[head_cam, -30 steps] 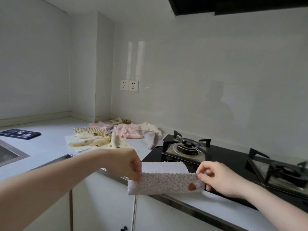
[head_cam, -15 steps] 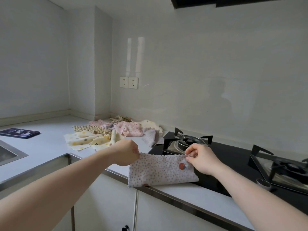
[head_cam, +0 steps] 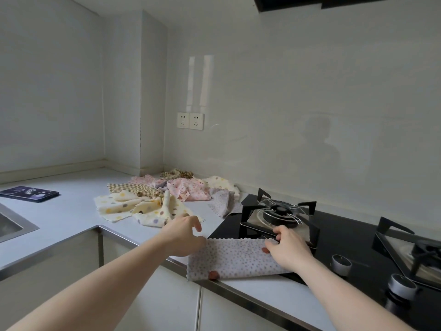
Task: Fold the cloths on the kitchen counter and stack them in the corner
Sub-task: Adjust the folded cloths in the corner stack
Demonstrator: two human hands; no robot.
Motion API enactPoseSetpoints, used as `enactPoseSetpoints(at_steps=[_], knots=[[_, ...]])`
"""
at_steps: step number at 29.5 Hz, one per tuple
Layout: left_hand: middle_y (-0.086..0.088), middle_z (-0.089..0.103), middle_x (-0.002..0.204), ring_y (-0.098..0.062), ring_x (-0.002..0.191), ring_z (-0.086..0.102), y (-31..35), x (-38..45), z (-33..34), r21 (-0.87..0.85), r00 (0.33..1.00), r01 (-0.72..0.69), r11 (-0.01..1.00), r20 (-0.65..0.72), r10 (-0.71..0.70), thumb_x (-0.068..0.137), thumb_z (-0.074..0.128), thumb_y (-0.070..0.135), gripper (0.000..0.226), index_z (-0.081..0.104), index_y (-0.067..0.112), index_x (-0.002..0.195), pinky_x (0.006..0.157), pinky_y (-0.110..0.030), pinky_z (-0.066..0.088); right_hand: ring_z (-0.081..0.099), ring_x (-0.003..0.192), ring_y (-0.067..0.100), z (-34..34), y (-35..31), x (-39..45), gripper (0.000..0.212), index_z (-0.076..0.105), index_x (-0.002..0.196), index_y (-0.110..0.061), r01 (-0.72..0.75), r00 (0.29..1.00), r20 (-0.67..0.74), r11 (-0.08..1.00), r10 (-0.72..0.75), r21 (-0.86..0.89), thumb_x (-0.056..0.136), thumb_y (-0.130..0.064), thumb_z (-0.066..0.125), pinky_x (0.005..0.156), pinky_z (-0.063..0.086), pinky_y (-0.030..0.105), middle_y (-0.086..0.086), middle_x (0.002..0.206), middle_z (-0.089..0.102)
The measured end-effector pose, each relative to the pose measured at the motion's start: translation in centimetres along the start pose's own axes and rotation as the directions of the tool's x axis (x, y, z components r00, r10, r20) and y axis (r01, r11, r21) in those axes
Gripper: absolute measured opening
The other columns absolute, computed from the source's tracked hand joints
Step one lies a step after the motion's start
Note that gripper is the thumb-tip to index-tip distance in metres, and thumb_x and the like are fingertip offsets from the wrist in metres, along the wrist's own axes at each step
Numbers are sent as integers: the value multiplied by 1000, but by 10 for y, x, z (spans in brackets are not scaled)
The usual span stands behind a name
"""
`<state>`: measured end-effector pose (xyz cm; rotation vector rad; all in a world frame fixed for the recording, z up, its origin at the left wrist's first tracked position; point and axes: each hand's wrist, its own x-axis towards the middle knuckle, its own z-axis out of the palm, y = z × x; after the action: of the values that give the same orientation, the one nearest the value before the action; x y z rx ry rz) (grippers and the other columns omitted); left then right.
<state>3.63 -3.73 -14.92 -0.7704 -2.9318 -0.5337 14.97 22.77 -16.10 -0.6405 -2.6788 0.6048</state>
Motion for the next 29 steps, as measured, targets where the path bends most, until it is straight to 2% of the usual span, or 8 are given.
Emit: enactPoseSetpoints(at_steps=[2,5,8,11,14,17,22,29], knots=[[4,54,131,-20,120,54,-3,2,8,-30,1000,0,1000,1,0,92,60,54,32,62,34,117,99,-36,46,50,132,21,5,3,0,54,50,144,-24,-22,1000,22,999,22,-27,98,-52,56,105,46,35,2,146,49],[8,56,119,-17,113,54,-5,4,19,-115,1000,10,993,-4,-11,87,61,58,20,63,39,90,101,-40,47,55,125,20,5,4,3,54,55,138,-27,-49,997,51,998,51,-48,95,-59,55,94,47,31,3,144,49],[10,61,110,-17,107,55,-5,7,29,-172,998,-12,985,-55,3,84,61,54,19,59,36,78,101,-43,46,58,112,17,2,3,10,47,60,126,-27,-61,995,79,998,63,-29,91,-58,62,85,48,30,-2,135,56],[12,65,101,-15,101,58,-6,9,35,-260,993,-14,965,-113,-16,78,58,54,22,62,32,76,97,-40,48,59,103,15,-1,3,13,41,64,118,-25,-84,988,131,996,84,-7,90,-54,67,76,43,29,-4,124,61],[13,66,95,-13,96,58,-7,11,42,-299,986,-29,954,-167,-23,83,61,50,22,65,29,77,88,-36,51,60,88,11,-1,4,16,28,66,96,-23,-104,985,144,994,98,35,89,-50,72,68,43,28,-6,104,65],[15,63,92,-12,94,57,-10,12,46,-301,983,-58,952,-186,1,84,60,51,25,66,28,76,87,-36,50,60,83,11,-1,7,17,23,65,86,-20,-139,986,107,984,128,108,88,-42,74,70,45,31,-5,90,66],[14,62,97,-12,97,56,-12,12,44,-308,992,-39,951,-123,1,80,62,59,31,71,30,80,86,-34,49,62,96,20,-14,6,21,16,67,89,-16,-195,980,109,933,169,303,89,-31,74,87,51,38,4,101,68],[14,72,93,-8,91,65,-14,12,39,-451,998,18,892,-43,-42,81,72,51,24,78,27,78,85,-34,57,63,101,20,-45,-21,25,26,64,95,-26,-159,987,80,934,140,320,79,-28,84,82,50,34,-3,104,65]])
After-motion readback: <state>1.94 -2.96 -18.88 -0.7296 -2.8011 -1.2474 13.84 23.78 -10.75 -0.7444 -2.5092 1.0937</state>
